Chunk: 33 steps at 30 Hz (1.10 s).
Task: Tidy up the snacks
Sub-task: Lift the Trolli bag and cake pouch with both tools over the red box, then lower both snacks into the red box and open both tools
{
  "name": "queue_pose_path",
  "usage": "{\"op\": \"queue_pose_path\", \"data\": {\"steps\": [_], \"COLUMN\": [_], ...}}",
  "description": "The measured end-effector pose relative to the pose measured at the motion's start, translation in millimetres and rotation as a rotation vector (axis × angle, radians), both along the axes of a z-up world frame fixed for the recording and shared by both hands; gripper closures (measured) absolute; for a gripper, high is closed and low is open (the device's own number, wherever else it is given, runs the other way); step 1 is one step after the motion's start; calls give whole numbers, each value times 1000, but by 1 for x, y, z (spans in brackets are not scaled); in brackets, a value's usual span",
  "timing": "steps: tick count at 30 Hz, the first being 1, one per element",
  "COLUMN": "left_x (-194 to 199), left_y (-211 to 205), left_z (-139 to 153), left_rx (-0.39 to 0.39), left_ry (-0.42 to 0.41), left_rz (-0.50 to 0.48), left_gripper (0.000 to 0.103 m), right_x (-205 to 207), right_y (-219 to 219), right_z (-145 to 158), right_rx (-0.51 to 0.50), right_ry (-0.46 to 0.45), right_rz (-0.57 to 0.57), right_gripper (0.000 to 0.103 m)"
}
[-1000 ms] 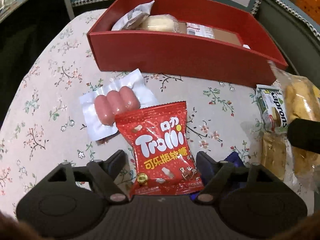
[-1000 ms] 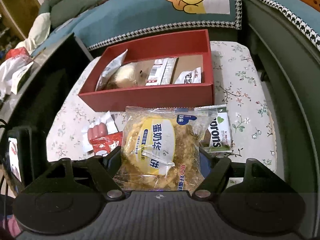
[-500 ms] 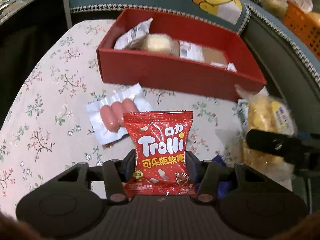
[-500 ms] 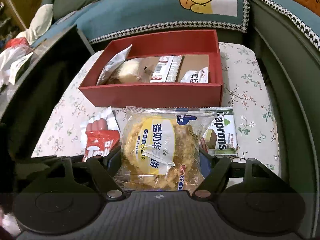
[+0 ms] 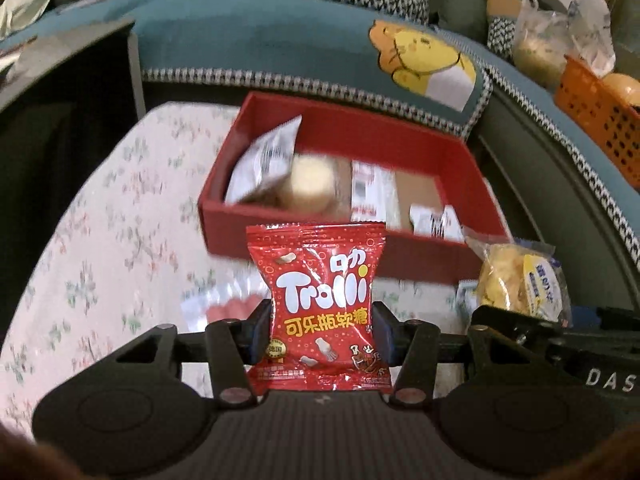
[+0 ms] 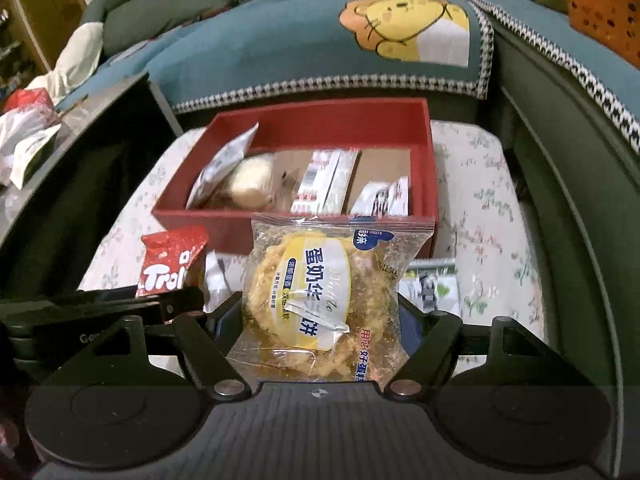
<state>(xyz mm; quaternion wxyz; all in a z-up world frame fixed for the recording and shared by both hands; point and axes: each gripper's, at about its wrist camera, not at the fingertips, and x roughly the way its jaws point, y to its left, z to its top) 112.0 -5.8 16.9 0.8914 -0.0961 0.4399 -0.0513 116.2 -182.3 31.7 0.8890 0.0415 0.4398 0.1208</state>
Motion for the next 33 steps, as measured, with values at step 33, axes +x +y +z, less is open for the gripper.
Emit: {"op": "queue_pose_path", "data": {"steps": [33], "left_x": [148], "left_y": [-16], "left_z": [-21], "left_rx": [33], "left_ry": [-4], "left_rz": [69], "left_gripper": [11], "right_x": [133], "right_y": [2], "right_z": [-28], "right_rx": [-53], "right_ry": [-27], "right_rz": [-73], "right_gripper": [23]}}
